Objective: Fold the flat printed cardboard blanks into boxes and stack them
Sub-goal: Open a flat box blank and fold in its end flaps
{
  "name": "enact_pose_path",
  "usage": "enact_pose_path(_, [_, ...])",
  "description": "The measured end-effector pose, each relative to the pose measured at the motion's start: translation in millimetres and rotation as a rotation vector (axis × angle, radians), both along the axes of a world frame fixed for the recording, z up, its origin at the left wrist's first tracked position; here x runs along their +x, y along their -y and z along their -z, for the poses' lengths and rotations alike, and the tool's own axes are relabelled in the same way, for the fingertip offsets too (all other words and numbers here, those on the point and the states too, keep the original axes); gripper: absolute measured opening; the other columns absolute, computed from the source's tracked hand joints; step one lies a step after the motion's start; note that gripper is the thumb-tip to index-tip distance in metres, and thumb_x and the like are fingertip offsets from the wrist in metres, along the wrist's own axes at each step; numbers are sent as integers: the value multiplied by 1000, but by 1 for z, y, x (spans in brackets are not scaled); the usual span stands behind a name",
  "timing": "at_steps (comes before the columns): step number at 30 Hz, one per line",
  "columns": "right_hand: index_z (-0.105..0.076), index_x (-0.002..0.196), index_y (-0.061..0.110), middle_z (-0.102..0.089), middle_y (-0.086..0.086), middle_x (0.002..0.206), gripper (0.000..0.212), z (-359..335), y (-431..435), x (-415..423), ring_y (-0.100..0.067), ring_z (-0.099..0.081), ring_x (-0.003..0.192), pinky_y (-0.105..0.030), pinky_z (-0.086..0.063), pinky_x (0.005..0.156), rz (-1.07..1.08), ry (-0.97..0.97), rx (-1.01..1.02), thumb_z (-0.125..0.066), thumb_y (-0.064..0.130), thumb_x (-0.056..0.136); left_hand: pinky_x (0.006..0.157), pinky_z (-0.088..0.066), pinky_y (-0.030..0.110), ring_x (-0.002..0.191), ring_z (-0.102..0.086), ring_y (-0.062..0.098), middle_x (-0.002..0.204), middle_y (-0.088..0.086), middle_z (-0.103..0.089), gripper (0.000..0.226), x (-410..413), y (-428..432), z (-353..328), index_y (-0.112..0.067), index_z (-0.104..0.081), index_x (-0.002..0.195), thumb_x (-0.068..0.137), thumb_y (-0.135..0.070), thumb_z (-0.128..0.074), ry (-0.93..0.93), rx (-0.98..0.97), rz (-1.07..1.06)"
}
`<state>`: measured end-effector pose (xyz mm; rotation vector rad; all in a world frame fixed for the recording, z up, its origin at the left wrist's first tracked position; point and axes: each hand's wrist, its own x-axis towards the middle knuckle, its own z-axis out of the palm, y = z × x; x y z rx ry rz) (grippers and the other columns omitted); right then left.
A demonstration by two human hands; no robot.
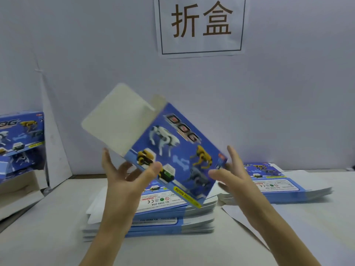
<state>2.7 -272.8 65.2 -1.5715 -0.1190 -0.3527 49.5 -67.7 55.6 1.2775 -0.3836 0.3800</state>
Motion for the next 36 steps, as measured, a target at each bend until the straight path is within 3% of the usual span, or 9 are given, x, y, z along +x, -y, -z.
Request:
enact_pose_path(3, [-43, 137, 40, -55, 7, 131, 68, -1, 11, 0, -5, -57, 113, -26, -45, 91, 144, 72, 10, -68, 38, 73, 87, -53, 26, 109, -61, 10, 115, -18, -61, 126, 1, -4, 4, -51, -15, 143, 45, -30, -92, 163, 250, -39])
enact_pose_path(8, [-62, 116, 34, -70, 7, 112, 38, -4, 9, -5, -8, -65, 104, -32, -49, 92, 83, 182, -35, -51, 43, 80, 76, -42, -1, 114, -47, -20, 120, -42, -49, 85, -5, 5, 7, -56, -33, 134, 65, -33, -77, 162, 428, 53])
enact_pose_path(14, [-60, 88, 29, -64, 11, 83, 17, -5, 2, -6, -10, -63, 79, -33, -57, 73, 153, 238, -74, -57, 45, 84, 91, -50, 36, 109, -61, 7, 116, -17, -64, 64, -12, 4, -1, -40, -52, 122, 64, -66, -58, 38, 265, 61])
enact_pose_path(20, [-56, 92, 12, -64, 7, 75, 2, 1, 5, 1, -9, -63, 68, -25, -55, 58, 134, 162, 28, -54, 12, 94, 77, -49, 32, 85, -67, 6, 97, -5, -70, 43, -11, -1, -8, -24, -56, 108, 70, -46, -58, -113, 165, 76])
enact_pose_path(26, [-60, 110, 15, -68, -7, 79, 42, 12, 5, 9, -18, -64, 62, -27, -55, 53, 7, -57, 353, -39, -14, 90, 68, -51, 30, 74, -66, 7, 90, 1, -66, 41, -2, -9, -5, -20, -55, 105, 71, -42, -55, -190, 96, 98])
enact_pose_path(29, [-59, 121, 10, -67, -7, 93, 62, 32, -9, 16, -18, -63, 57, -28, -56, 52, 55, -127, -28, -29, -25, 80, 58, -52, 24, 70, -67, 6, 81, -4, -67, 39, -1, -11, -5, -22, -54, 104, 71, -43, -55, -207, 72, 102])
enact_pose_path(31, [-57, 125, 11, -65, -1, 102, 61, 40, -13, 19, -13, -63, 53, -27, -56, 53, 161, -30, -246, -31, -21, 80, 62, -50, 27, 70, -67, 6, 80, -6, -68, 39, -1, -11, -6, -23, -54, 105, 73, -43, -62, -208, 82, 109])
enact_pose_path(33, [-47, 135, 25, -62, 7, 111, 66, 37, -12, 17, -10, -66, 56, -24, -56, 54, 302, 139, -236, -33, -15, 85, 66, -49, 29, 73, -67, 6, 83, -4, -68, 45, -2, -11, -8, -24, -55, 106, 70, -46, -70, -214, 85, 107])
enact_pose_path(36, [-33, 146, 29, -56, 9, 132, 73, 24, -3, 9, -4, -68, 88, -21, -55, 67, 530, 536, -404, -32, -9, 84, 70, -49, 30, 76, -67, 6, 90, 0, -66, 47, -2, -10, -8, -25, -55, 104, 64, -50, -60, -224, 78, 95])
